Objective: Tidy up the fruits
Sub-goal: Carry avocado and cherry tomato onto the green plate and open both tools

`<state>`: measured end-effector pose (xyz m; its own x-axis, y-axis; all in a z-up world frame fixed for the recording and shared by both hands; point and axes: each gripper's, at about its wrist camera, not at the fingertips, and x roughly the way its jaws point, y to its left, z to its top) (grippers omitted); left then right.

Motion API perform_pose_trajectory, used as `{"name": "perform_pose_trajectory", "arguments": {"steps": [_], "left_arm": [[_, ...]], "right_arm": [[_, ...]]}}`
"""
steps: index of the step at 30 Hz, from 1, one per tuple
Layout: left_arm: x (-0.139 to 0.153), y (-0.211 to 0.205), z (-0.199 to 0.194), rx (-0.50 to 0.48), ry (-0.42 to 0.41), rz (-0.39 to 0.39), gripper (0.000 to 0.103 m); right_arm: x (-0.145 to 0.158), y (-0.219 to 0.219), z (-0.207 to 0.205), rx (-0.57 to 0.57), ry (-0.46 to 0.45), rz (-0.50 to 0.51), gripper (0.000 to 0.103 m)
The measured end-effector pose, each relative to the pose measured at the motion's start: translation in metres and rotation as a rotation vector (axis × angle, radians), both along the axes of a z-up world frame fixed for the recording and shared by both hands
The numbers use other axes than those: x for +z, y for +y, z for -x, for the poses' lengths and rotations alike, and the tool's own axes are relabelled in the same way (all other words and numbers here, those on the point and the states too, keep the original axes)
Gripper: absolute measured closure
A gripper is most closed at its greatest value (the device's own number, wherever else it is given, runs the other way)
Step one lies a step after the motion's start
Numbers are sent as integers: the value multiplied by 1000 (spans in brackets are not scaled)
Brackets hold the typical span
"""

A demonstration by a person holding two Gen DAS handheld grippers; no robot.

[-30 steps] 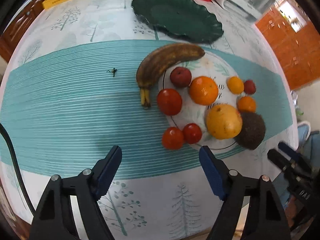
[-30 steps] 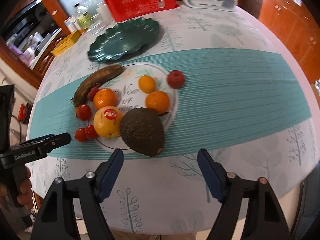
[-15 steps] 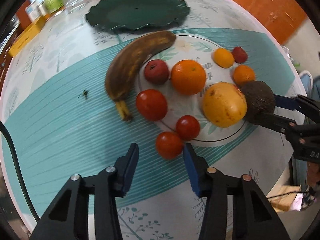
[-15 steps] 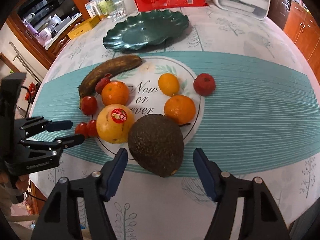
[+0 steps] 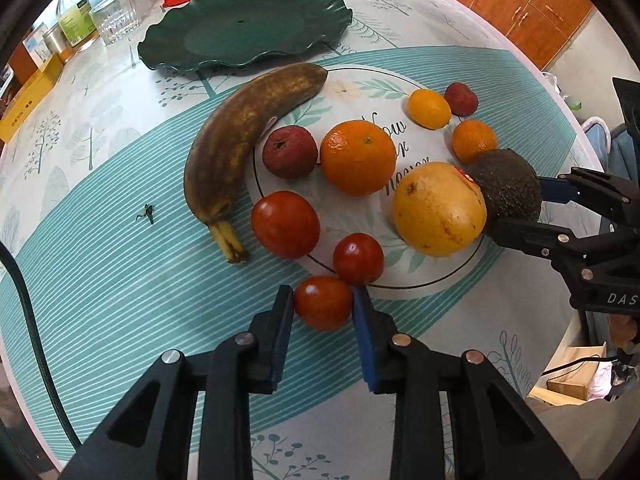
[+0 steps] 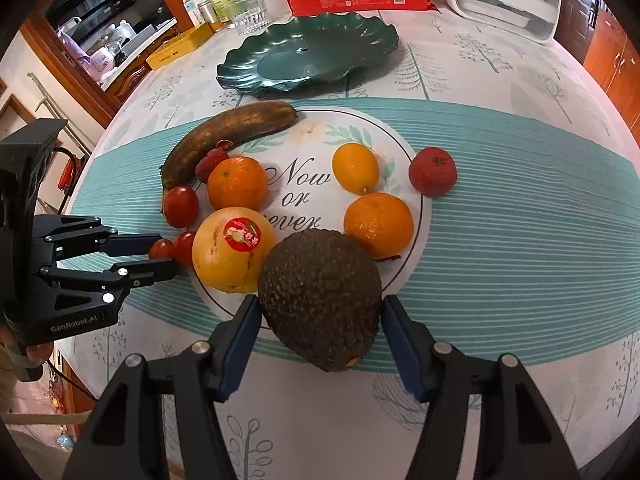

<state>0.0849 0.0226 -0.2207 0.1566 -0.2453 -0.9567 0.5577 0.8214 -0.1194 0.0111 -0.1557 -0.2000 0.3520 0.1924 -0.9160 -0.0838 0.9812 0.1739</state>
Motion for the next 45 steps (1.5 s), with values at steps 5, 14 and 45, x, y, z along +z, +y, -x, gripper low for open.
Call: {"name": "perform_pose_trajectory", "arguments": {"steps": [5,14,45], "left_arm": [[6,6,4,43,-21,-1,77],[53,23,11,125,-57,37,77],[289,-2,-135,256,-521,81,77]], "right_arm": [[0,0,3,-8,3,0,43],[17,-2,17,-40,17,-23,43],[279,8,-153,-94,-410,139,43]]}}
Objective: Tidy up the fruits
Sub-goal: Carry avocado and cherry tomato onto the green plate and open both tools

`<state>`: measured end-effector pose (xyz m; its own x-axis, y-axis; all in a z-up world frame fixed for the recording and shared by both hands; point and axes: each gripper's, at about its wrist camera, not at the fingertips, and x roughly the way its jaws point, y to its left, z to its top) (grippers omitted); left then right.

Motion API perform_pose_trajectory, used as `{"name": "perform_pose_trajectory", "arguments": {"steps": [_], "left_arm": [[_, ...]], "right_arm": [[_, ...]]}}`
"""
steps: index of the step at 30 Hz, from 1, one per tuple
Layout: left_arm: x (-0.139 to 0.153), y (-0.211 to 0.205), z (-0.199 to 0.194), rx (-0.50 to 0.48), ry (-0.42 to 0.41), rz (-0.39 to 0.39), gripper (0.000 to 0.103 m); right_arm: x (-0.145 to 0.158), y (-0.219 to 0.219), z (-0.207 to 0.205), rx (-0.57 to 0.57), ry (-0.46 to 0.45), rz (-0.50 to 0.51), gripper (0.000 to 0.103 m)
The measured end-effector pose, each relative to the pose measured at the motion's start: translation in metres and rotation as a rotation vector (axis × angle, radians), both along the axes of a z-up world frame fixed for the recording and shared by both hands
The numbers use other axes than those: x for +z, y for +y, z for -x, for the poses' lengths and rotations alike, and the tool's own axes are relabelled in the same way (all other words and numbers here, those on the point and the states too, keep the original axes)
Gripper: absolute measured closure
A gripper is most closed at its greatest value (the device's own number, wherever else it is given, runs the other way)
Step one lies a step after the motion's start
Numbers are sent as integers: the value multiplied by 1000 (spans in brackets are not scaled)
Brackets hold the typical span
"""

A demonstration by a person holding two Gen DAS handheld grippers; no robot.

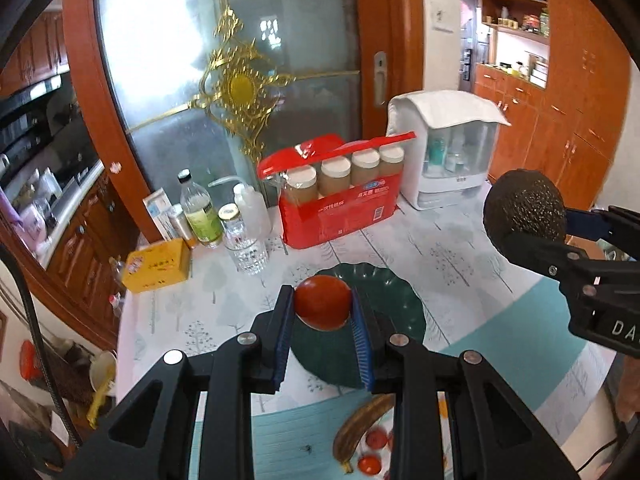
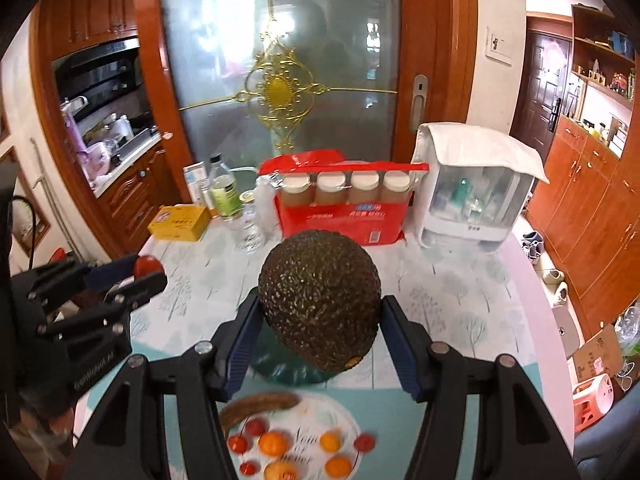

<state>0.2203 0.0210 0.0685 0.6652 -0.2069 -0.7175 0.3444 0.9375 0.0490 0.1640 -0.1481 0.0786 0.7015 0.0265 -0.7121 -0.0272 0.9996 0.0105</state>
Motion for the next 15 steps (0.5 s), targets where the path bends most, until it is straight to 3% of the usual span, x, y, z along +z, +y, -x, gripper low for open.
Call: {"name": "perform_pose_trajectory", "arguments": {"steps": [3,7,15], "left_arm": [[-28,-7,-26,38,56,14,77],[-72,-15,-56,106,144,11,77],[-171,-30,-98,182,279,-41,77]], "right_arm": [[-19,-3,-24,13,29,15,43],[-66,-8,-53,49,107,15,43],[-184,-26,-91,70,308,-49,43]]}}
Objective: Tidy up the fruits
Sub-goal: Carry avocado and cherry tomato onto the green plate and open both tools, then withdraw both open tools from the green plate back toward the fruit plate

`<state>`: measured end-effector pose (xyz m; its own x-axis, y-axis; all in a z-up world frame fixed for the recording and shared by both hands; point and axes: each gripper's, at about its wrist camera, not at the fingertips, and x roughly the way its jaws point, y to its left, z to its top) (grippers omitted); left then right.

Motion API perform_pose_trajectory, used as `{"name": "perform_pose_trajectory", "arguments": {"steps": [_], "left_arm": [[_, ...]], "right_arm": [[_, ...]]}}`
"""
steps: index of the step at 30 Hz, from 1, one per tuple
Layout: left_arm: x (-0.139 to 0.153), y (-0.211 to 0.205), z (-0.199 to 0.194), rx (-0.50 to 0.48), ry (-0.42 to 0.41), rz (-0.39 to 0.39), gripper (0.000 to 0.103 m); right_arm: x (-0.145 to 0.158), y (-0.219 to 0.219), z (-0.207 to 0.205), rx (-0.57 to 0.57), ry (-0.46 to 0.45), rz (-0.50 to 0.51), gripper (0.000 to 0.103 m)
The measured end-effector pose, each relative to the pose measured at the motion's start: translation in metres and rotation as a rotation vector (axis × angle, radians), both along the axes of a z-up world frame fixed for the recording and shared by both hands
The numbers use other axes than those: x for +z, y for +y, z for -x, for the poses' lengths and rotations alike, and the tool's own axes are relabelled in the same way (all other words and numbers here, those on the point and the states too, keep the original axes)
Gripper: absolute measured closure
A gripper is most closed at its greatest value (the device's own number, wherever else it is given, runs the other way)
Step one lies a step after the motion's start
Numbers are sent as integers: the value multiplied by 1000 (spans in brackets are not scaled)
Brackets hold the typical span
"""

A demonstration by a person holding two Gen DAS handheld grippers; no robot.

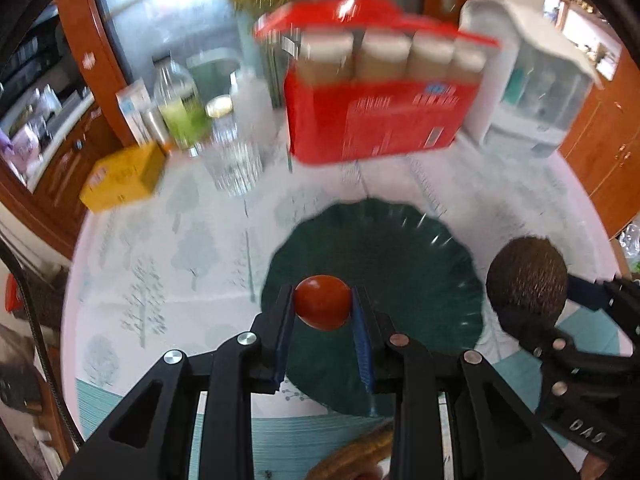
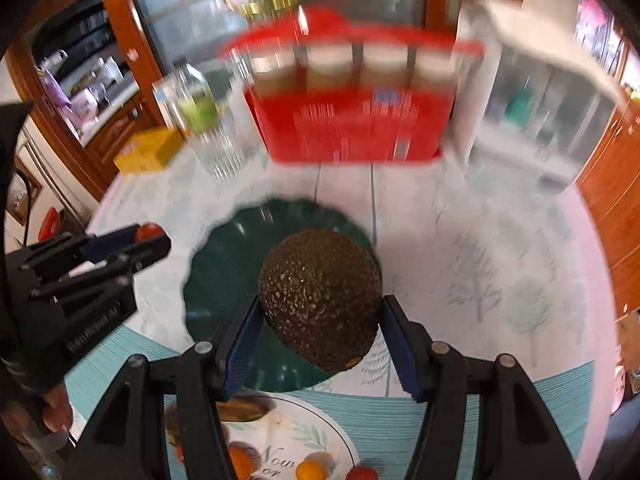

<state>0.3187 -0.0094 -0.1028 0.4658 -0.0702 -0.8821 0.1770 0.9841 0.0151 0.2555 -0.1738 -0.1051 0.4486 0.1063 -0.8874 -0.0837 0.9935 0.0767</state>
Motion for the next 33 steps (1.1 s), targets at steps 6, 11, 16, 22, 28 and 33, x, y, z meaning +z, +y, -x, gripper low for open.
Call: {"name": "perform_pose_trajectory", "arguments": {"steps": [6,11,16,22,28,33], "left_arm": [[-62,-8,-14,18,85,-40,77],[-96,-13,-20,19,140,-47,77],[-113,-14,-27,19,168,-43,76],[-112,-5,-33,58,180,-5,22],[-103,9,-29,66,152,68,18],[-90,15,-19,68,81,47,18]], "right_arm": [[-59,-2,-17,25,86,-15,43],[-86,6,-26,67,119,-8,43],[-88,15,-31,103,71,31,42],[-73,23,-27,137,-38,102,41],[-60,21,-20,145,-79,95,32],[-52,23,-12,142,-85,78,32]]}}
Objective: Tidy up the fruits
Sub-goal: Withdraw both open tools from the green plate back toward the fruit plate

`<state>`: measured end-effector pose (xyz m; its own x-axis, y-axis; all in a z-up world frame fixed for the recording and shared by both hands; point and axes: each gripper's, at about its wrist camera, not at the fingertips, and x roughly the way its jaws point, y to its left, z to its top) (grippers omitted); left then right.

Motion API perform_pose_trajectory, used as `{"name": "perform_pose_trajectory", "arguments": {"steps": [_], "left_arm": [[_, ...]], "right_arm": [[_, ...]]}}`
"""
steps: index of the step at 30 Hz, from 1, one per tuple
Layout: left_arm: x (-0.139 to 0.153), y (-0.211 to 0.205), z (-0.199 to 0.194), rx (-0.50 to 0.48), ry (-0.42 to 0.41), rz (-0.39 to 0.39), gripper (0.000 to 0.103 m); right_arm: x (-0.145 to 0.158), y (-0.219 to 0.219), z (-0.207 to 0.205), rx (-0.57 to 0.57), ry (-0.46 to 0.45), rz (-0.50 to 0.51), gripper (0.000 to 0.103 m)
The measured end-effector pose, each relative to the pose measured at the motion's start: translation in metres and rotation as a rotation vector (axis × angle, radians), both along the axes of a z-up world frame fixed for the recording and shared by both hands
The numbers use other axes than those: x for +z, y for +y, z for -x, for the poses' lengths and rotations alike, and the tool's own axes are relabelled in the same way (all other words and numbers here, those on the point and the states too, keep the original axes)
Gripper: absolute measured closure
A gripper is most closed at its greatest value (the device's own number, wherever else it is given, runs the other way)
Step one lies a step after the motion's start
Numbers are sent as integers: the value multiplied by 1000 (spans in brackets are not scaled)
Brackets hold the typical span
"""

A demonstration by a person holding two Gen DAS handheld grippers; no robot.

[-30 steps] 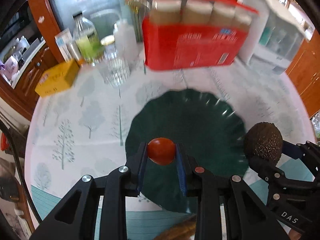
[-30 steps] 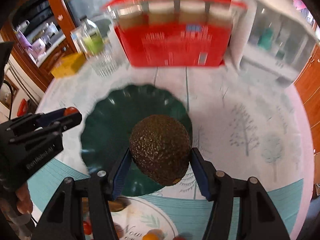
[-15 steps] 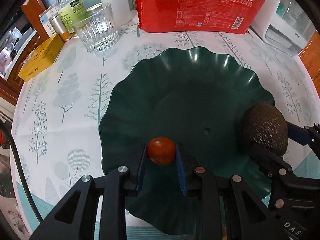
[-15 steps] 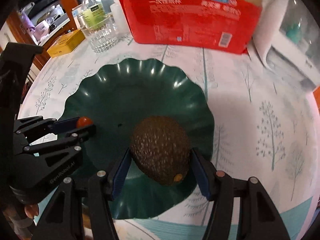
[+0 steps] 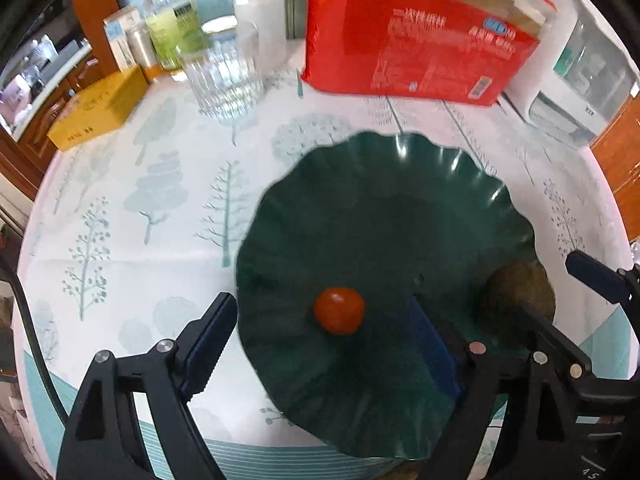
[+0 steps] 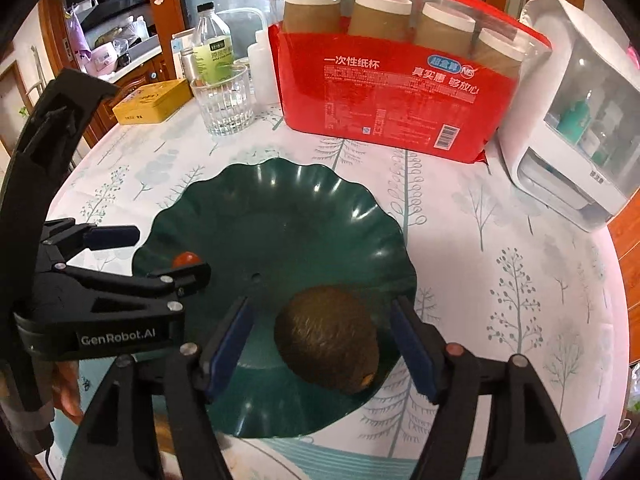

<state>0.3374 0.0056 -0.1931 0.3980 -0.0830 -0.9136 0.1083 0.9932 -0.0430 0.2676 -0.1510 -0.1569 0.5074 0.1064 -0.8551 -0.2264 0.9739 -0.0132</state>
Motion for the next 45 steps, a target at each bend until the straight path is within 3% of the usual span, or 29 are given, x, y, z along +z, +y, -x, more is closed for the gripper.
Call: {"name": "perform_pose_trajectory", "arguments": {"steps": [7,14,26,38,45], "left_arm": [[24,-4,16,-44,-40,20,18],[37,-5,28,-51,0,79,18],[88,5,75,4,-140,0,18],[138,21,124,9,-197,-49,18],[169,26,155,-12,-255,-42,18]], "right_arm": [[8,-4,7,-22,-5,-18,32],[24,-14,18,-60,-5,-55,32],[60,-13,57,-78,-40,-76,26],[108,-8,116,-84,-138,-67,18],[121,-9,141,-138,-102,-87,16]]}}
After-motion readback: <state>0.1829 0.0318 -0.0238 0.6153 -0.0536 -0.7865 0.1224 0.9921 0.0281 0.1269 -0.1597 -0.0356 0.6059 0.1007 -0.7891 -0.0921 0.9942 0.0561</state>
